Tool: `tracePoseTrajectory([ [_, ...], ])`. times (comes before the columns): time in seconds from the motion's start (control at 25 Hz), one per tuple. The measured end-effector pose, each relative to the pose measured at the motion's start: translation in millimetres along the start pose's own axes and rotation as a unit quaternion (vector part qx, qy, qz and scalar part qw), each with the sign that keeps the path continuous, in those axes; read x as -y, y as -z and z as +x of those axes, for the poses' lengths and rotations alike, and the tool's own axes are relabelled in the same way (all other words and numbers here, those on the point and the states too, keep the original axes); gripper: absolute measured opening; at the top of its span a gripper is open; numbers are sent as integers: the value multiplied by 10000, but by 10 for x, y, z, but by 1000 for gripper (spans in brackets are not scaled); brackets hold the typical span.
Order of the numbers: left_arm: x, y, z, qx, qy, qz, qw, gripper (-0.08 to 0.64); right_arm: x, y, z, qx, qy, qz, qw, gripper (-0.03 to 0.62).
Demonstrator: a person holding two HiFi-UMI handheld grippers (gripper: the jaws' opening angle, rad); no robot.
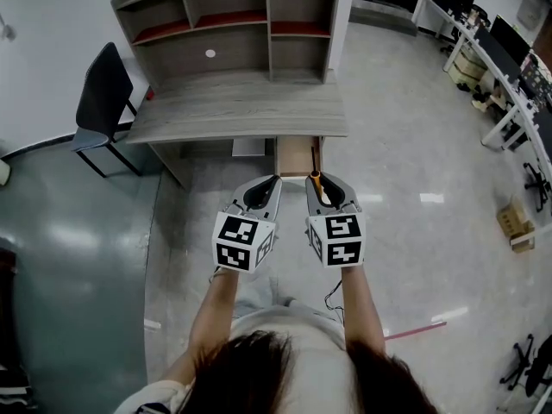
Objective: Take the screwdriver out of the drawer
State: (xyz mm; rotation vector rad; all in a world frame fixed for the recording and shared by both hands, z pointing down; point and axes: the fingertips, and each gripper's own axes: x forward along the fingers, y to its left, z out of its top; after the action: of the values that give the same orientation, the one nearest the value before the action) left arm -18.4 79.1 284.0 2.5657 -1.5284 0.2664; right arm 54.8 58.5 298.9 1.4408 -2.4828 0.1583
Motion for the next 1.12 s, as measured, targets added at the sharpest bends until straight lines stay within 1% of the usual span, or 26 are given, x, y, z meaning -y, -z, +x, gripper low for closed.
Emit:
tracePoseTrajectory([
  [0.32, 266, 53, -155, -50, -104, -73, 9999, 17, 22, 93, -337, 31, -97, -66, 9999, 83],
  [0.84, 642, 50, -293, -55, -23, -80, 10000, 17, 26, 103, -716, 103, -174, -183, 9996, 83],
  [1.12, 727, 68, -349, -69, 2, -100, 9999, 17, 7, 80, -818, 154, -170, -247, 9994, 83],
])
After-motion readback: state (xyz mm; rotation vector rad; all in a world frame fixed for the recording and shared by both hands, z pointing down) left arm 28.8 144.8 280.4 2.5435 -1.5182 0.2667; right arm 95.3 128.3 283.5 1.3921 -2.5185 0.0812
